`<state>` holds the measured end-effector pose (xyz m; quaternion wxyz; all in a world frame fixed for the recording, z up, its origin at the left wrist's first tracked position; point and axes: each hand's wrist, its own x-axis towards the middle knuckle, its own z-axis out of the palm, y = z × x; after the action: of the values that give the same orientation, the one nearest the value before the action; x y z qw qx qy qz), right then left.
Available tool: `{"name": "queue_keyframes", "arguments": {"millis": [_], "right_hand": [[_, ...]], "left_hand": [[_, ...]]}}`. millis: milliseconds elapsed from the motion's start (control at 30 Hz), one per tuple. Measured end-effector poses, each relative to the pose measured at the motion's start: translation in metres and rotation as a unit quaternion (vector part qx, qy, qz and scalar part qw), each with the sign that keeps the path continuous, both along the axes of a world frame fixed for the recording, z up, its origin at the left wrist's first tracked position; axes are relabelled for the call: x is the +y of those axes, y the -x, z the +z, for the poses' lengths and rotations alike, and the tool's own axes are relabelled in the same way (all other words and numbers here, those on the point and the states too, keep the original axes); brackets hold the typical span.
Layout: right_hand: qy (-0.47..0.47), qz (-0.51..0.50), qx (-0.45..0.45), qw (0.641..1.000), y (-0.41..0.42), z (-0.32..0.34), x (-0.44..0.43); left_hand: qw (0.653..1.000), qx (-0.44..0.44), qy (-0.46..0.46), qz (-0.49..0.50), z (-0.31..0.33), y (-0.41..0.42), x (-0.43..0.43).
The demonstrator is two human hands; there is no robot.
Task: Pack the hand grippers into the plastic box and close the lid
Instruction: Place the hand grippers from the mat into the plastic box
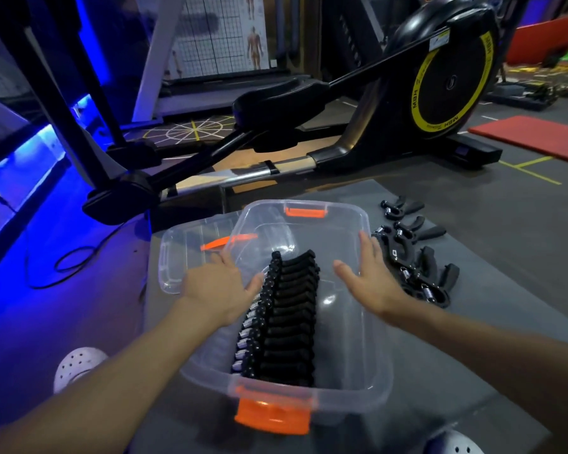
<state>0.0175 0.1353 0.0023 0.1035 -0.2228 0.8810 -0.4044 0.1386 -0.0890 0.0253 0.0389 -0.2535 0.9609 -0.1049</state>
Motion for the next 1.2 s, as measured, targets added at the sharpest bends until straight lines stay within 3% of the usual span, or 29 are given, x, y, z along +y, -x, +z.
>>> {"name": "queue_keyframes", "arguments": {"millis": [200,300,400,567,700,800,900,1200], "right_hand": [[-0.075,0.107,0.048,0.99,0.055,0.008,-0.005],[-0.058,0.11,0.047,0.991,0.063,0.004,-0.005],[0.006,0.073,-0.001,0.997,0.074,0.007,0.004],[-0.006,-0.055,0.012,0.998,0.102,-0.005,0.049],[-0.067,-0.107,0.0,0.992,0.121,-0.048,0.09],[-0.095,-0.104,-0.021,0.99,0.126,-0.087,0.112],[-0.14,-0.077,-0.022,0.987,0.132,-0.122,0.118],[-0.263,-0.041,0.121,0.956,0.149,-0.14,0.114]], "left_hand": [[0.997,-0.039,-0.058,0.012,0.019,-0.014,0.035],[0.999,-0.032,-0.02,-0.021,0.029,-0.005,0.029],[0.997,0.034,0.009,-0.064,0.037,0.022,0.034],[0.956,0.171,-0.104,-0.213,0.031,0.076,0.098],[0.941,0.131,-0.173,-0.26,0.006,0.106,0.139],[0.946,0.083,-0.171,-0.262,-0.017,0.114,0.146],[0.945,0.095,-0.164,-0.268,-0.025,0.112,0.145],[0.932,0.126,-0.219,-0.26,-0.03,0.109,0.147]]}}
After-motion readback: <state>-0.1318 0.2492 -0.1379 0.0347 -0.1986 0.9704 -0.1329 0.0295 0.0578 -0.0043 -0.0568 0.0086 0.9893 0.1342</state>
